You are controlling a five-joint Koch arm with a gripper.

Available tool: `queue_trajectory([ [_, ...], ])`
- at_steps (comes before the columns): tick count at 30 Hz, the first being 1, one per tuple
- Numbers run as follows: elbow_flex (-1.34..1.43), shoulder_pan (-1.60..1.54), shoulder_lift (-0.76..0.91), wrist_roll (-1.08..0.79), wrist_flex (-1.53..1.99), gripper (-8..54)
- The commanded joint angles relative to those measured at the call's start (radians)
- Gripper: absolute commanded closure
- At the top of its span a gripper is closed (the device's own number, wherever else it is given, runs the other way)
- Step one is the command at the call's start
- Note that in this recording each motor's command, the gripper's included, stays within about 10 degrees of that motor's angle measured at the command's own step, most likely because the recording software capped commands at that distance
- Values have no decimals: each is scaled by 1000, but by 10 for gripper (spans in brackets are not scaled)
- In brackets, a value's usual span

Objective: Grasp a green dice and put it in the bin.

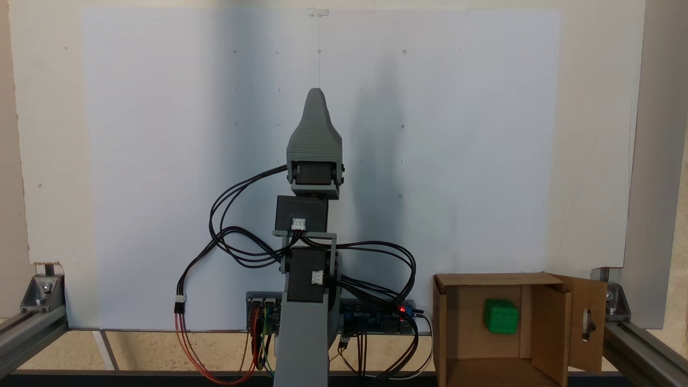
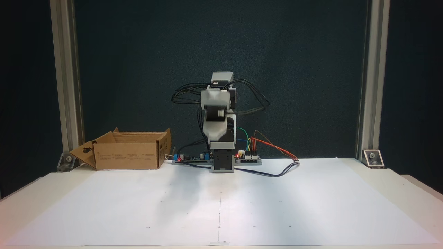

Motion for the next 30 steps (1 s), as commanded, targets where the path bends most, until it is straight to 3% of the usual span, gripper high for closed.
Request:
queue_trajectory([
  [1,-26,-11,114,20,-164,13],
  [24,453,48,114,18,-1089,25],
  [30,577,44,114,25,-1131,20],
])
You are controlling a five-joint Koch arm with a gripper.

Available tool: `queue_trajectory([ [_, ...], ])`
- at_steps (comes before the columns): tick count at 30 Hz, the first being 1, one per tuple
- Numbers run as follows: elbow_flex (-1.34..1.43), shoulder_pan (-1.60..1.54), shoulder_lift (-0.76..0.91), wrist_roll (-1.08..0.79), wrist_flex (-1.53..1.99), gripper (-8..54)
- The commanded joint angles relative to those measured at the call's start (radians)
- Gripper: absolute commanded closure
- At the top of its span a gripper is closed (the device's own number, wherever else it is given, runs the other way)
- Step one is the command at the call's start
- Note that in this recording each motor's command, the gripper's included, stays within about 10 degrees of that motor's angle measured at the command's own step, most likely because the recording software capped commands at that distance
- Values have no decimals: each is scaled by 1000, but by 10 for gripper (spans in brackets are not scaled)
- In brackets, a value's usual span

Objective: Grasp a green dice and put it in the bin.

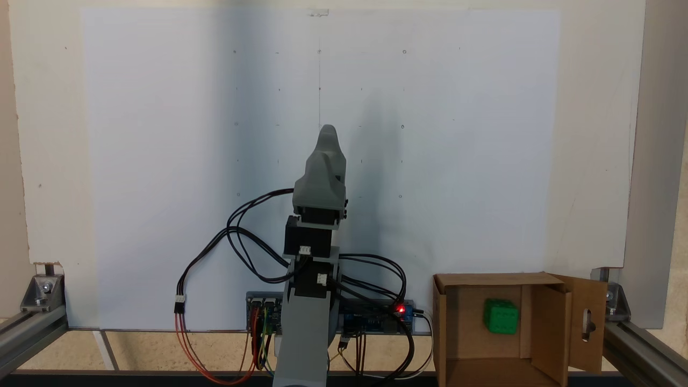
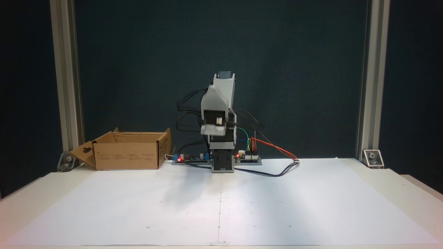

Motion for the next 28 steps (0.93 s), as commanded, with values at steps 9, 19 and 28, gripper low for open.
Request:
queue_trajectory([
  [9,123,0,109,25,-124,5],
  [19,123,0,107,20,-123,4],
  [28,123,-3,107,20,-121,4],
])
